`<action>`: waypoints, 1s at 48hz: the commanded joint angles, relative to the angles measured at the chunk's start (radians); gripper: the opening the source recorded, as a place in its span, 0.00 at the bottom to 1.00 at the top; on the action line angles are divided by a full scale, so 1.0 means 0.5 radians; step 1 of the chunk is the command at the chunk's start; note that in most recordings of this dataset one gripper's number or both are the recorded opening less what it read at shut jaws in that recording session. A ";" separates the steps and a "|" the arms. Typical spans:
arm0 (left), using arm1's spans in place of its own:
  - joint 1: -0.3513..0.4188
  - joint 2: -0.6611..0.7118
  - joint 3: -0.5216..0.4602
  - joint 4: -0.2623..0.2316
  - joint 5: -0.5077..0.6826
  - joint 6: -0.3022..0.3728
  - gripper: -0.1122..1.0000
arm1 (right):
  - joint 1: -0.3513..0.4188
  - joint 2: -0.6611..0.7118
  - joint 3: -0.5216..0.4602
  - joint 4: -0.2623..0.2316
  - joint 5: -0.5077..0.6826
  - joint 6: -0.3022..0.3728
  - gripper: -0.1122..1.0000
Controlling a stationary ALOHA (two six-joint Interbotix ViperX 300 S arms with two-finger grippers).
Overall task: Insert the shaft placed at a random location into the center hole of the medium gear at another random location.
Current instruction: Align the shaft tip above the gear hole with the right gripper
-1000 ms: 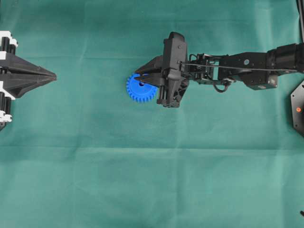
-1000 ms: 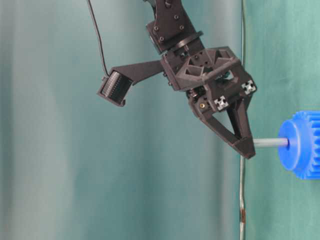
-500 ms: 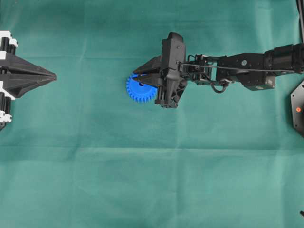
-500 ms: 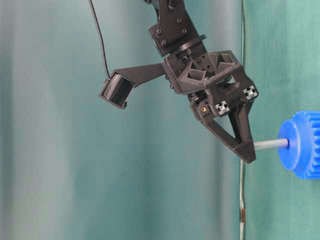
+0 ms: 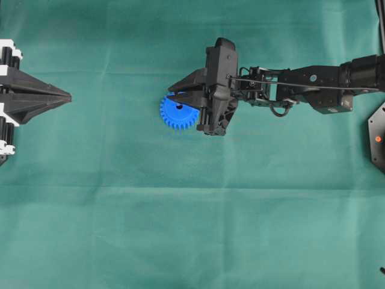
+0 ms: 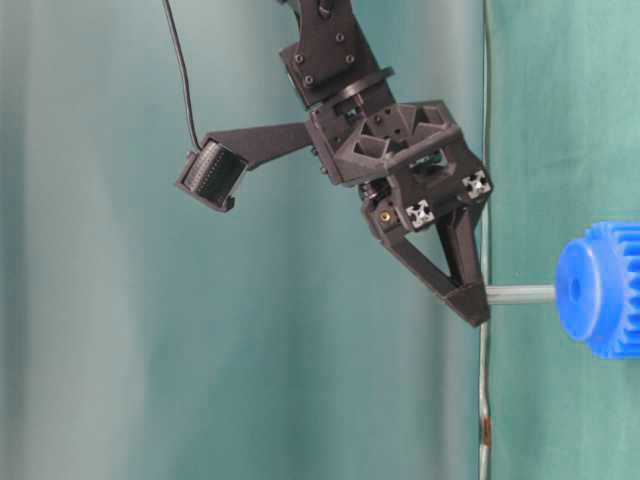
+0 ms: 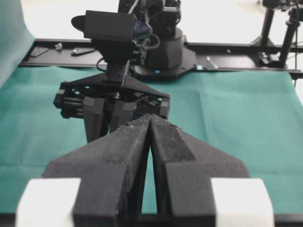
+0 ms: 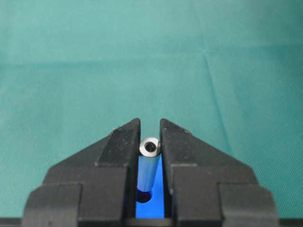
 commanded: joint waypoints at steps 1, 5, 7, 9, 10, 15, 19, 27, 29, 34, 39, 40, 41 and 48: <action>0.003 0.015 -0.034 0.006 -0.009 -0.003 0.10 | 0.006 -0.061 -0.015 0.006 0.000 -0.003 0.22; 0.003 0.015 -0.034 0.003 -0.012 -0.003 0.10 | 0.006 -0.043 -0.015 0.009 -0.006 -0.003 0.22; 0.003 0.015 -0.034 0.006 -0.009 -0.006 0.10 | 0.006 -0.031 -0.015 0.009 -0.009 0.000 0.22; 0.006 0.015 -0.034 0.006 -0.009 -0.009 0.10 | 0.006 -0.018 -0.015 0.006 -0.009 0.003 0.22; 0.003 0.015 -0.034 0.006 -0.009 -0.009 0.10 | 0.006 -0.012 -0.015 0.009 -0.009 0.003 0.22; 0.006 0.012 -0.034 0.006 -0.009 -0.009 0.10 | 0.006 0.018 -0.021 0.009 -0.015 0.003 0.22; 0.006 0.015 -0.034 0.006 -0.009 -0.009 0.10 | 0.006 0.031 -0.021 0.009 -0.015 0.006 0.22; 0.006 0.015 -0.034 0.006 -0.006 -0.009 0.10 | 0.006 0.043 -0.018 0.009 -0.021 0.003 0.22; 0.006 0.015 -0.034 0.003 -0.003 -0.009 0.10 | 0.009 0.049 -0.018 0.009 -0.025 0.003 0.22; 0.003 0.015 -0.034 0.003 0.000 -0.009 0.10 | 0.009 0.071 -0.021 0.009 -0.046 0.006 0.22; 0.006 0.015 -0.034 0.006 0.000 -0.015 0.10 | 0.015 0.104 -0.028 0.009 -0.061 0.012 0.22; 0.006 0.015 -0.034 0.006 0.000 -0.015 0.10 | 0.018 0.110 -0.031 0.009 -0.064 0.015 0.22; 0.003 0.015 -0.034 0.006 0.000 -0.015 0.10 | 0.018 0.114 -0.034 0.009 -0.071 0.018 0.22; 0.003 0.015 -0.034 0.006 0.000 -0.015 0.10 | 0.025 0.156 -0.034 0.009 -0.095 0.040 0.22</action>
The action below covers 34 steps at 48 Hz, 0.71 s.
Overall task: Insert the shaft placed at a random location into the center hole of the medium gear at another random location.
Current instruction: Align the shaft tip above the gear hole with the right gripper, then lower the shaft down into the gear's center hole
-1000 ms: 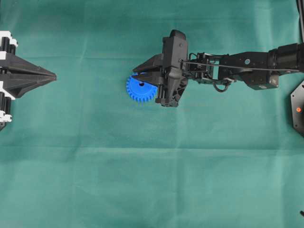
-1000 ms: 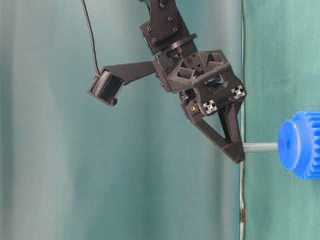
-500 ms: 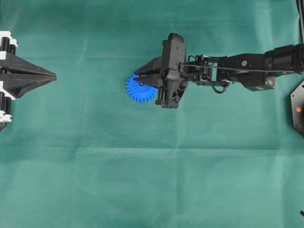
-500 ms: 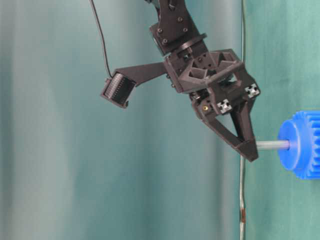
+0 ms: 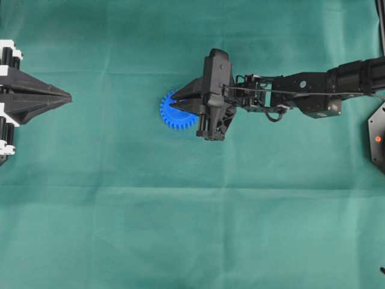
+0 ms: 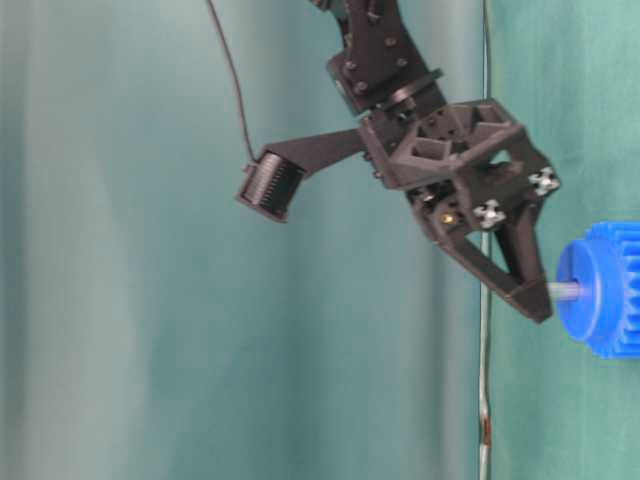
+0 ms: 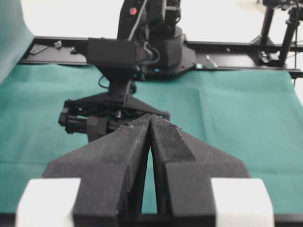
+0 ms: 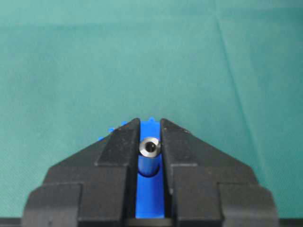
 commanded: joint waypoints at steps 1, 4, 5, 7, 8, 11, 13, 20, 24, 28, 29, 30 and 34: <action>0.006 0.015 -0.034 0.006 -0.009 -0.003 0.10 | 0.006 -0.018 -0.040 0.006 -0.040 0.043 0.22; 0.003 0.015 -0.034 0.006 -0.009 -0.003 0.10 | 0.009 -0.006 -0.040 0.006 -0.040 0.046 0.22; 0.006 0.015 -0.034 0.006 -0.009 -0.003 0.10 | 0.009 -0.006 -0.040 0.006 -0.040 0.049 0.22; 0.006 0.012 -0.034 0.003 -0.009 -0.003 0.10 | 0.009 -0.003 -0.040 0.006 -0.040 0.052 0.22; 0.003 0.015 -0.034 0.003 -0.009 -0.003 0.10 | 0.009 0.000 -0.040 0.006 -0.043 0.052 0.22; 0.006 0.015 -0.031 0.003 -0.009 -0.003 0.10 | 0.009 0.003 -0.037 0.006 -0.037 0.052 0.22; 0.006 0.015 -0.034 0.006 -0.009 -0.003 0.10 | 0.012 0.006 -0.037 0.006 -0.031 0.052 0.22; 0.003 0.015 -0.031 0.006 -0.009 -0.003 0.10 | 0.012 0.009 -0.031 0.006 -0.031 0.052 0.22; 0.003 0.015 -0.031 0.003 -0.009 -0.003 0.10 | 0.012 0.009 -0.028 0.006 -0.031 0.052 0.22; 0.006 0.015 -0.031 0.006 -0.009 -0.003 0.10 | 0.012 0.009 -0.028 0.006 -0.031 0.052 0.22; 0.006 0.015 -0.031 0.006 -0.009 -0.003 0.10 | 0.012 0.009 -0.028 0.006 -0.031 0.052 0.22; 0.003 0.015 -0.031 0.003 -0.009 -0.003 0.10 | 0.012 0.009 -0.028 0.006 -0.031 0.052 0.22; 0.006 0.015 -0.031 0.003 -0.009 -0.003 0.10 | 0.012 0.009 -0.025 0.006 -0.028 0.052 0.22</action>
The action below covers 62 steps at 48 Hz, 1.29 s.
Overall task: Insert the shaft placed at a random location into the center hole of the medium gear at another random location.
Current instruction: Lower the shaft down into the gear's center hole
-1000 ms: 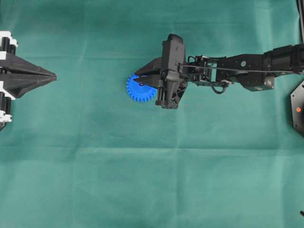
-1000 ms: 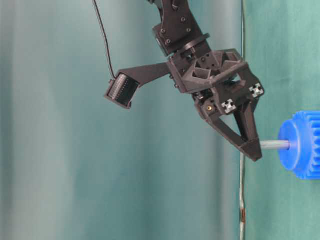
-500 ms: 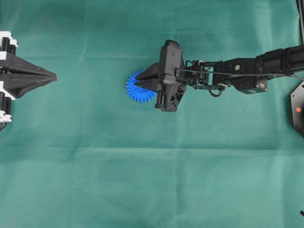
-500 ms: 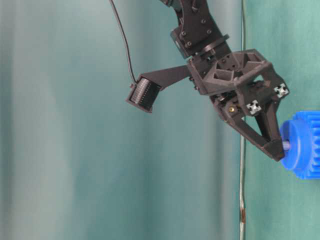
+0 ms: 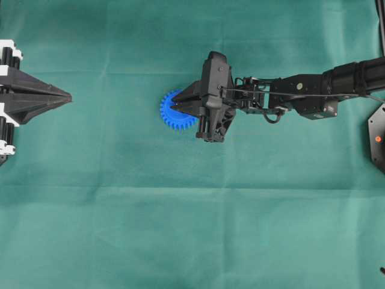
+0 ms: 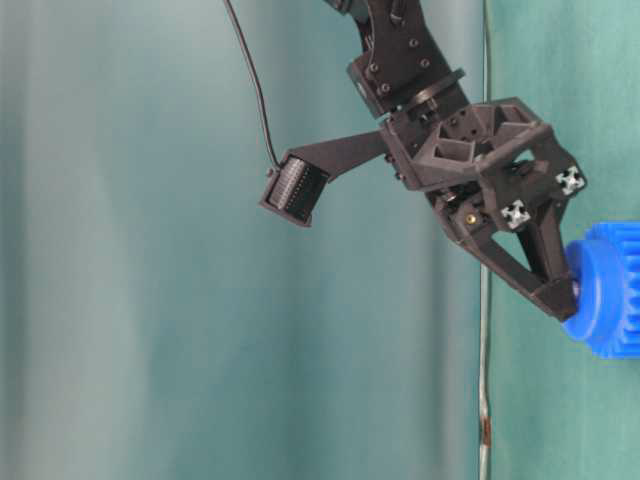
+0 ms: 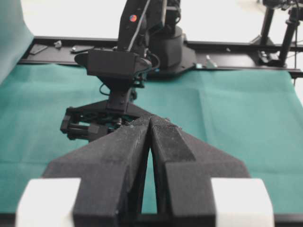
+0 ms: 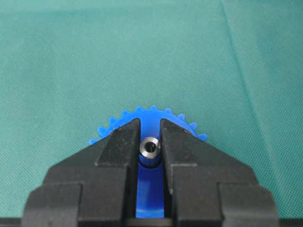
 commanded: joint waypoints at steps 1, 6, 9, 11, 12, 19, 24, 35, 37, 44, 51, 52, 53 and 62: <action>0.006 0.015 -0.031 0.006 -0.009 -0.003 0.10 | 0.012 -0.031 -0.021 0.003 -0.018 0.028 0.22; 0.003 0.015 -0.031 0.006 -0.009 -0.003 0.10 | 0.012 -0.031 -0.025 0.003 -0.018 0.028 0.22; 0.003 0.015 -0.031 0.003 -0.009 -0.003 0.10 | 0.012 -0.031 -0.021 0.003 -0.021 0.028 0.22; 0.003 0.015 -0.031 0.003 -0.009 -0.003 0.10 | 0.012 -0.031 -0.025 0.003 -0.025 0.031 0.22; 0.006 0.015 -0.031 0.006 -0.009 -0.003 0.10 | 0.012 -0.031 -0.025 0.003 -0.025 0.031 0.22; 0.003 0.015 -0.031 0.003 -0.009 -0.003 0.10 | 0.015 -0.031 -0.025 0.003 -0.025 0.031 0.33; 0.003 0.015 -0.031 0.006 -0.009 -0.003 0.10 | 0.018 -0.034 -0.025 0.003 -0.021 0.031 0.61; 0.003 0.015 -0.031 0.006 -0.003 -0.003 0.10 | 0.025 -0.104 -0.006 0.003 -0.015 0.028 0.73; 0.006 0.015 -0.031 0.006 0.000 -0.003 0.10 | 0.025 -0.126 -0.003 0.003 -0.015 0.028 0.71; 0.006 0.015 -0.031 0.006 0.000 -0.003 0.10 | 0.025 -0.206 0.021 0.003 0.006 0.028 0.72; 0.003 0.012 -0.031 0.006 0.003 -0.003 0.10 | 0.025 -0.279 0.049 0.003 0.034 0.028 0.72; 0.006 0.015 -0.031 0.006 0.003 -0.003 0.10 | 0.025 -0.285 0.052 0.003 0.040 0.028 0.72; 0.006 0.015 -0.031 0.003 0.000 -0.003 0.10 | 0.025 -0.298 0.052 0.003 0.043 0.028 0.72; 0.003 0.015 -0.031 0.006 0.000 -0.003 0.10 | 0.025 -0.350 0.071 0.003 0.086 0.028 0.72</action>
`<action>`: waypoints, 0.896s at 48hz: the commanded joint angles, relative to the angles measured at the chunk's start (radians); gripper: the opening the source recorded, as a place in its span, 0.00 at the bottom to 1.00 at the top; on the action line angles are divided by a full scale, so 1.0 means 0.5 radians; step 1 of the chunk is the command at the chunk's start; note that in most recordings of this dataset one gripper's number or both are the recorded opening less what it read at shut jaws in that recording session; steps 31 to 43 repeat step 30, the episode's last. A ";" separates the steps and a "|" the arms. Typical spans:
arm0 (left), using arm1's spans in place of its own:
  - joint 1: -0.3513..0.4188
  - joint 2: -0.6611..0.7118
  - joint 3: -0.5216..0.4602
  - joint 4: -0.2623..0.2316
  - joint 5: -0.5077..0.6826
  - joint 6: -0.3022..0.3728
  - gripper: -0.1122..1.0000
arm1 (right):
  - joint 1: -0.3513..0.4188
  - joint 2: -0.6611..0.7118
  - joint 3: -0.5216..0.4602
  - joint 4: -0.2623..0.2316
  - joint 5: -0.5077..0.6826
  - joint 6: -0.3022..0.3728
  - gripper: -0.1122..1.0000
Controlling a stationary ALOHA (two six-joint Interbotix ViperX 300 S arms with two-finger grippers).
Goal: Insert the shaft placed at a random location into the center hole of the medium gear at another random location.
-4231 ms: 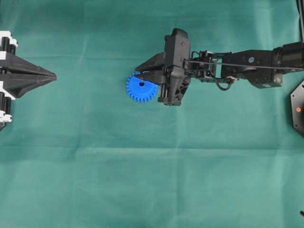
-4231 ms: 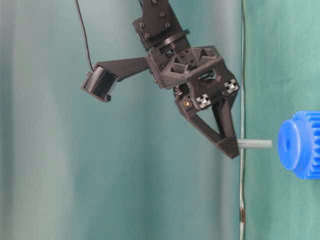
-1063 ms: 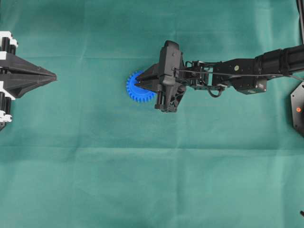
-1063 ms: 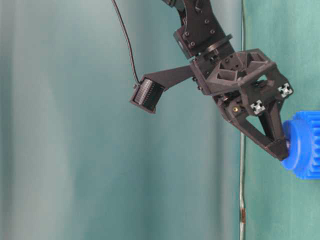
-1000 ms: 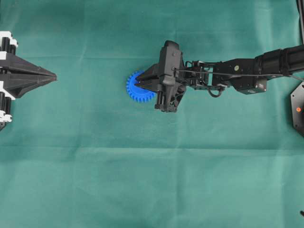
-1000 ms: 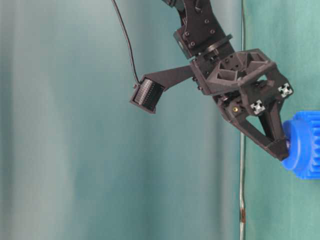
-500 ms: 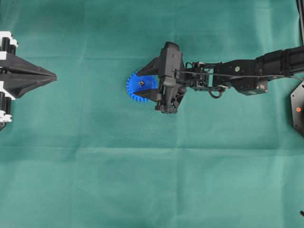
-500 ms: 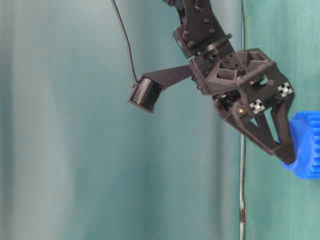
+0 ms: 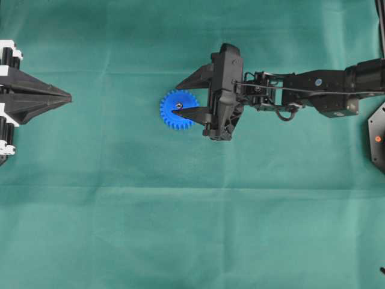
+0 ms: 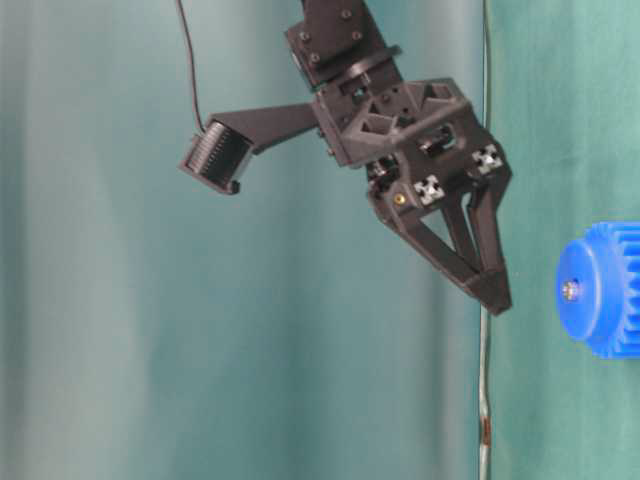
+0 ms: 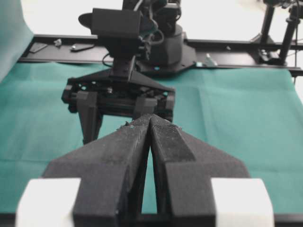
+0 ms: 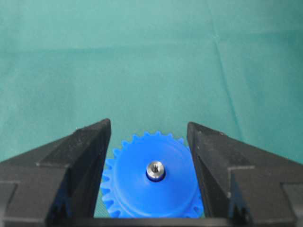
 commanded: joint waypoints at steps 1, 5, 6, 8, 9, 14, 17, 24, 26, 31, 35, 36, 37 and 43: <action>0.003 0.015 -0.031 0.006 -0.012 -0.003 0.10 | 0.006 -0.077 -0.009 0.003 0.015 0.025 0.72; 0.003 0.015 -0.031 0.006 -0.012 -0.003 0.10 | 0.006 -0.080 -0.006 0.003 0.028 0.028 0.72; 0.003 0.015 -0.031 0.006 -0.009 -0.003 0.10 | 0.006 -0.080 -0.006 0.003 0.031 0.028 0.72; 0.003 0.015 -0.031 0.003 -0.012 -0.003 0.10 | 0.006 -0.083 0.000 0.003 0.037 0.028 0.72; 0.003 0.012 -0.031 0.003 -0.012 -0.003 0.10 | 0.006 -0.086 0.006 0.003 0.040 0.028 0.72; 0.003 0.015 -0.031 0.006 -0.012 -0.003 0.10 | 0.006 -0.107 0.043 0.003 0.040 0.031 0.72; 0.003 0.015 -0.031 0.006 -0.012 -0.003 0.10 | 0.006 -0.120 0.067 0.012 0.034 0.031 0.72; 0.003 0.015 -0.031 0.006 -0.012 -0.003 0.10 | 0.006 -0.153 0.123 0.031 0.040 0.031 0.72; 0.006 0.015 -0.031 0.006 -0.012 -0.003 0.10 | 0.009 -0.163 0.138 0.031 0.040 0.031 0.72; 0.003 0.015 -0.031 0.006 -0.012 -0.003 0.10 | 0.012 -0.181 0.166 0.031 0.040 0.031 0.72; 0.003 0.015 -0.031 0.006 -0.012 -0.003 0.10 | 0.012 -0.181 0.166 0.031 0.040 0.031 0.72; 0.003 0.015 -0.031 0.006 -0.012 -0.003 0.10 | 0.012 -0.181 0.166 0.031 0.040 0.031 0.72; 0.003 0.015 -0.031 0.006 -0.012 -0.003 0.10 | 0.012 -0.181 0.166 0.031 0.040 0.031 0.72; 0.003 0.015 -0.031 0.006 -0.012 -0.003 0.10 | 0.012 -0.181 0.166 0.031 0.040 0.031 0.72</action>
